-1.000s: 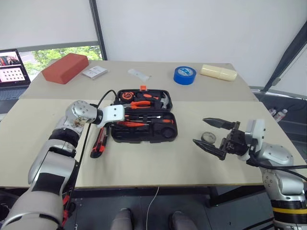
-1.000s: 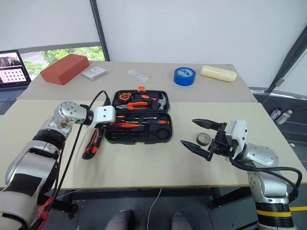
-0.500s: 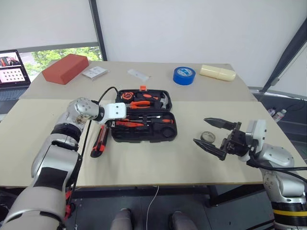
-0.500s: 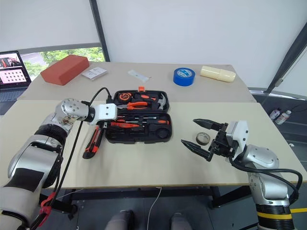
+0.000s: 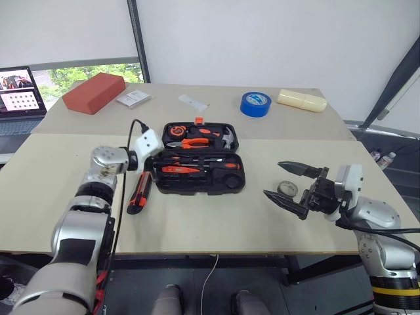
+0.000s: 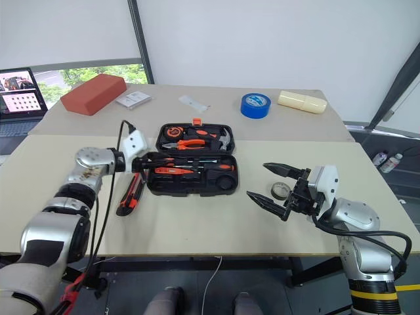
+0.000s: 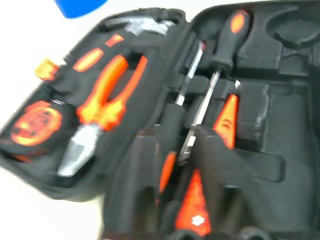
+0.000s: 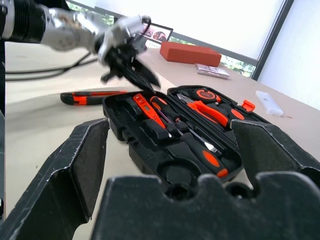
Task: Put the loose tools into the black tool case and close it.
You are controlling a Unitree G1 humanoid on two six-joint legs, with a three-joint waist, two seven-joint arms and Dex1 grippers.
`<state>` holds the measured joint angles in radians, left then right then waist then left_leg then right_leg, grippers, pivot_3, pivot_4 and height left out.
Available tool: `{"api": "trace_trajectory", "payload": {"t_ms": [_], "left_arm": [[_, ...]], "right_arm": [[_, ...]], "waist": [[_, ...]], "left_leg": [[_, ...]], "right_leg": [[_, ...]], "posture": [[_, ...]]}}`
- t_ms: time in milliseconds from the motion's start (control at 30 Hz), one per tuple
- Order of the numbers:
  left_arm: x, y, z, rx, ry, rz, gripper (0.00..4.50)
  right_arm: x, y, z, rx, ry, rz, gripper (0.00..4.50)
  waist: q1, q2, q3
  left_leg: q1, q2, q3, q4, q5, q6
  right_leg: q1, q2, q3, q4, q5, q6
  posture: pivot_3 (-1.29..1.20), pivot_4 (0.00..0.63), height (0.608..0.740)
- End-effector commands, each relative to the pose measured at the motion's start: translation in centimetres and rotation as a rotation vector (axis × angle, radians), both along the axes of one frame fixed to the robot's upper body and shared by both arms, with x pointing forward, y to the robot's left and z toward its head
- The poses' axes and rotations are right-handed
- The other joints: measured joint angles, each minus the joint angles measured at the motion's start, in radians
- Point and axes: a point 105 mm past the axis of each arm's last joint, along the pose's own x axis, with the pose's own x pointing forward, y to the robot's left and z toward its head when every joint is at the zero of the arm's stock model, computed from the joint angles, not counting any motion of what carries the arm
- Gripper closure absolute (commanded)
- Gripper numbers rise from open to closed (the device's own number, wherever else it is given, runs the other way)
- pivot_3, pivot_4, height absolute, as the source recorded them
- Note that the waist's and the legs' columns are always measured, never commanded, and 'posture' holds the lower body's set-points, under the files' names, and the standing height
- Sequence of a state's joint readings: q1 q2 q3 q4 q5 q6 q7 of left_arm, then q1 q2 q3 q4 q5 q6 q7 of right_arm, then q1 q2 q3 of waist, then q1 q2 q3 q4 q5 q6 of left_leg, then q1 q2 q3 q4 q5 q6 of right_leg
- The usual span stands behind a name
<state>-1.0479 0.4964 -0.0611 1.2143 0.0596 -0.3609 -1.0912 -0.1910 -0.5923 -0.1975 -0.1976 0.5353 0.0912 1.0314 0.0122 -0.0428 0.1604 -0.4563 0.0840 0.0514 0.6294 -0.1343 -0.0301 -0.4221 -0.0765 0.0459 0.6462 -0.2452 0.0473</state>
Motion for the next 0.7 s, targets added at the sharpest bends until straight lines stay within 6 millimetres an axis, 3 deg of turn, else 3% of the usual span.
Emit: {"api": "trace_trajectory", "payload": {"t_ms": [33, 233, 467, 600, 700], "left_arm": [[0.5, -0.4, 0.2, -0.002, -0.006, 0.031, 4.46], [0.1, -0.8, -1.4, 0.045, 0.039, 0.022, 4.46], [0.0, -0.6, -4.9, 0.084, 0.202, 0.121, 4.46], [-0.3, -0.8, -2.9, -0.002, 0.095, 0.057, 4.46], [-0.8, 0.6, 1.9, -0.225, -0.103, 0.036, 4.07]], "right_arm": [[-0.1, 0.0, 1.0, 0.018, -0.038, 0.001, 0.0], [-0.3, 0.0, 0.8, 0.024, -0.033, -0.008, 0.0], [-0.2, 0.4, 0.5, 0.037, -0.026, -0.01, 0.0], [-0.2, 0.4, 0.6, 0.041, -0.027, -0.01, 0.0], [-0.2, 0.0, 0.7, 0.044, -0.036, -0.023, 0.0]], "waist": [[0.0, 0.0, 0.0], [-0.001, 0.0, 0.0], [-0.001, 0.002, -0.001], [-0.002, 0.005, -0.003], [-0.007, 0.005, -0.003]], "left_leg": [[0.0, 0.0, 0.0, 0.0, 0.0, 0.0], [0.0, 0.0, 0.0, 0.0, 0.0, 0.0], [0.003, 0.0, 0.0, 0.001, 0.0, 0.0], [0.006, 0.0, 0.0, 0.0, 0.0, 0.0], [0.006, 0.0, 0.0, -0.001, 0.0, 0.0]], "right_leg": [[0.0, 0.0, 0.0, 0.0, 0.0, 0.0], [0.0, 0.0, 0.0, 0.0, 0.0, 0.0], [0.003, 0.0, 0.0, 0.001, 0.0, 0.001], [0.005, 0.0, 0.0, 0.001, -0.002, 0.004], [0.004, 0.0, 0.001, 0.001, 0.0, 0.0]], "posture": [[0.0, 0.15, 0.74], [0.0, 0.15, 0.74], [0.0, 0.15, 0.74], [0.0, 0.15, 0.74], [0.0, 0.15, 0.74]]}}
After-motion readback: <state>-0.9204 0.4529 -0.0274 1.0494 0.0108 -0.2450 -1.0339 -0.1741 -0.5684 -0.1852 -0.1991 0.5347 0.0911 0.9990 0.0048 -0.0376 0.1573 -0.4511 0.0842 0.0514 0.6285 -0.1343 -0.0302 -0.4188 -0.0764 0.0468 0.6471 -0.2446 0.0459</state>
